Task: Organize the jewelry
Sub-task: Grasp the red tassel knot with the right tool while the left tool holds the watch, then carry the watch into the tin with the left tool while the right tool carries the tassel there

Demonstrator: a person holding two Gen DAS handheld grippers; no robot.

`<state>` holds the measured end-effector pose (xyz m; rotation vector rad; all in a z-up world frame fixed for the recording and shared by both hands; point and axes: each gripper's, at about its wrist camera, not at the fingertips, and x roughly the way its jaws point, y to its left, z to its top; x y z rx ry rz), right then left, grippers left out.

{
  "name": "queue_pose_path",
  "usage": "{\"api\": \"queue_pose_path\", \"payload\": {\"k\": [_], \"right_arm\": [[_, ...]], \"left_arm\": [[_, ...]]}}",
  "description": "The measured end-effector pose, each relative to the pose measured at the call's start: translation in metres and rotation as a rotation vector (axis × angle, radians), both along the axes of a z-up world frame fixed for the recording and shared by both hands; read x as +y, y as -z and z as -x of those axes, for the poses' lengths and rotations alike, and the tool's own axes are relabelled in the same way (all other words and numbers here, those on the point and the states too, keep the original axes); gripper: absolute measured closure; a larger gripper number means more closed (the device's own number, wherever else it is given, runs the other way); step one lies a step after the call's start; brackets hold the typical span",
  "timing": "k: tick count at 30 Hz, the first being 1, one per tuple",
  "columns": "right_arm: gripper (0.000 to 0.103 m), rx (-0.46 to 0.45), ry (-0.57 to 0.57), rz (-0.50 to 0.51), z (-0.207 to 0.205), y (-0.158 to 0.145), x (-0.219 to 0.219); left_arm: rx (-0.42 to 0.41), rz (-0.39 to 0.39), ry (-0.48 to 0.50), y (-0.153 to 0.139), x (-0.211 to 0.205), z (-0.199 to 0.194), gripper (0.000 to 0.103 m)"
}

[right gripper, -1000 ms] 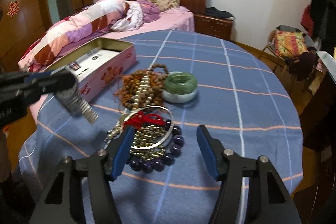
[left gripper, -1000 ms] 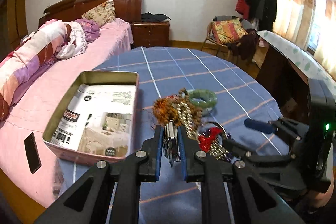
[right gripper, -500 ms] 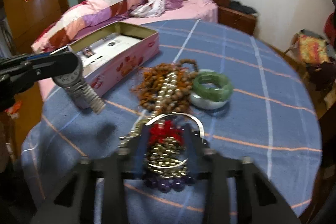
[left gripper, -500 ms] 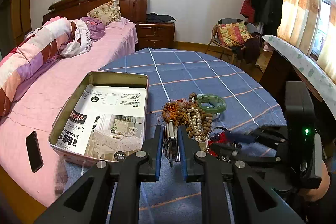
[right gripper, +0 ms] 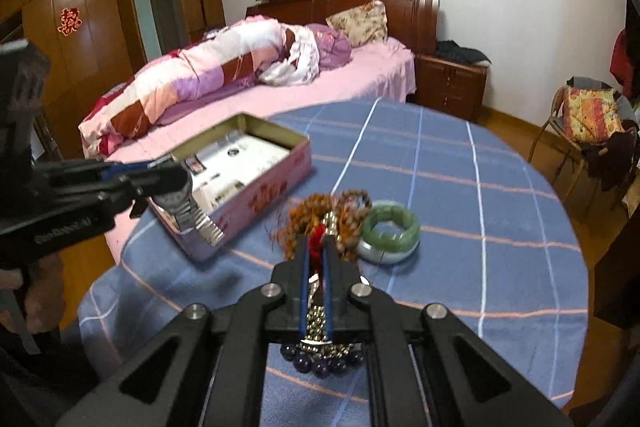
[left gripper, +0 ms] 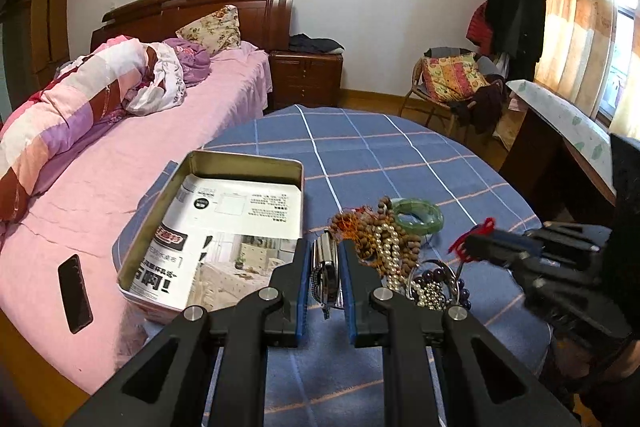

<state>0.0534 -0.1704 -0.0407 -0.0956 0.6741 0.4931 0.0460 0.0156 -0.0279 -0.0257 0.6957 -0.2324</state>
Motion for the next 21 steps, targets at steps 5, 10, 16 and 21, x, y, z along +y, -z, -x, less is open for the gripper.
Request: {"api": "queue_pose_path", "payload": {"k": [5, 10, 16, 21], "right_arm": [[0.095, -0.021, -0.007, -0.002, -0.007, -0.01, 0.006], [0.095, -0.031, -0.018, -0.002, -0.016, -0.018, 0.012], [0.095, -0.035, -0.035, -0.01, -0.03, -0.026, 0.023], [0.095, -0.044, -0.067, 0.004, -0.04, -0.031, 0.043]], "left_arm": [[-0.01, 0.004, -0.027, -0.005, 0.012, -0.008, 0.089], [-0.025, 0.001, -0.063, -0.011, 0.029, -0.014, 0.089], [-0.035, 0.002, -0.1, -0.014, 0.048, -0.027, 0.089], [-0.026, -0.003, -0.106, -0.008, 0.056, -0.037, 0.089]]}}
